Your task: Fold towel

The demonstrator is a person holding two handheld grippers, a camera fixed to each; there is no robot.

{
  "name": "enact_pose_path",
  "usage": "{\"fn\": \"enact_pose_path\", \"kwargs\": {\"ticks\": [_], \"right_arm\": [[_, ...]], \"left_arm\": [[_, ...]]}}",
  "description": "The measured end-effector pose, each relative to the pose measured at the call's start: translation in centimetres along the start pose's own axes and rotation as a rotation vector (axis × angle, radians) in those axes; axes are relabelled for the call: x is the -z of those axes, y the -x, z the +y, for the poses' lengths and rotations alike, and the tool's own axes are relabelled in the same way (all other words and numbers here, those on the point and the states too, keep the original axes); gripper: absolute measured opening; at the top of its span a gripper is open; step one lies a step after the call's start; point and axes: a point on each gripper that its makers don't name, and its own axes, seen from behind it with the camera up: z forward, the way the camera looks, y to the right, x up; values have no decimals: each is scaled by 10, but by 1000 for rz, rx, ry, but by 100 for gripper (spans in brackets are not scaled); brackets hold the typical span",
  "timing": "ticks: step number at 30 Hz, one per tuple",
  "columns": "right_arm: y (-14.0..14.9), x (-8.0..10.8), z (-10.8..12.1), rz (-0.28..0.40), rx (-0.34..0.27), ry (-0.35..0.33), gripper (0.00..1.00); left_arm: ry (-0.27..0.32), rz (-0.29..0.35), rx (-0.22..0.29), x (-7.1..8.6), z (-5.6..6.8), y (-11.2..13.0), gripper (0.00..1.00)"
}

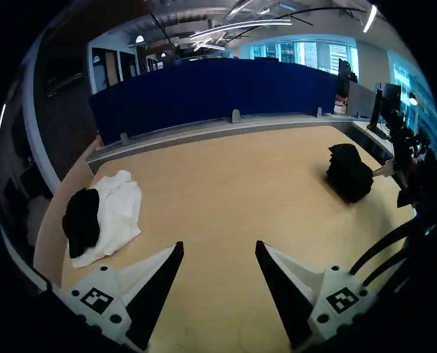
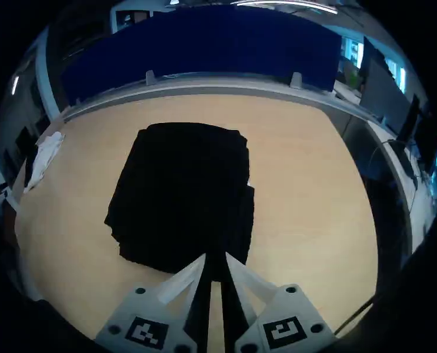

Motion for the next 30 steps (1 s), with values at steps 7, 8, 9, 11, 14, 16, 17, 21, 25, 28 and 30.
{"fn": "enact_pose_path", "kwargs": {"ticks": [7,8,9,11,14,16,17,21,25,28,30], "right_arm": [[-9,14,1,50,33,31,35],[-10,17,1,55,35,32,38],[-10,18,1,60,36,36,41],[-13,22,4,70,37,54,49],[-20,26,10,92,37,84,69],[-27,29,10,112,37,95,83],[-31,31,9,125,36,98,86],[-49,34,-1,170,33,91,98],[-64,31,-19,201,34,62,99],[-73,26,-31,215,34,45,99],[-78,21,-39,221,33,37,99]], "left_arm": [[3,3,-2,-3,1,-3,90],[3,3,-1,-3,1,-3,90],[4,4,-1,-3,1,-3,90],[6,5,0,-3,1,-4,90],[6,6,-1,-3,2,-4,90],[7,6,-2,-3,1,-4,90],[7,6,-3,-3,1,-4,90],[7,7,-2,-3,0,-4,90],[6,9,-1,-2,-1,-5,90],[3,10,-1,-1,-3,-4,90],[1,9,0,0,-5,-3,90]]}}
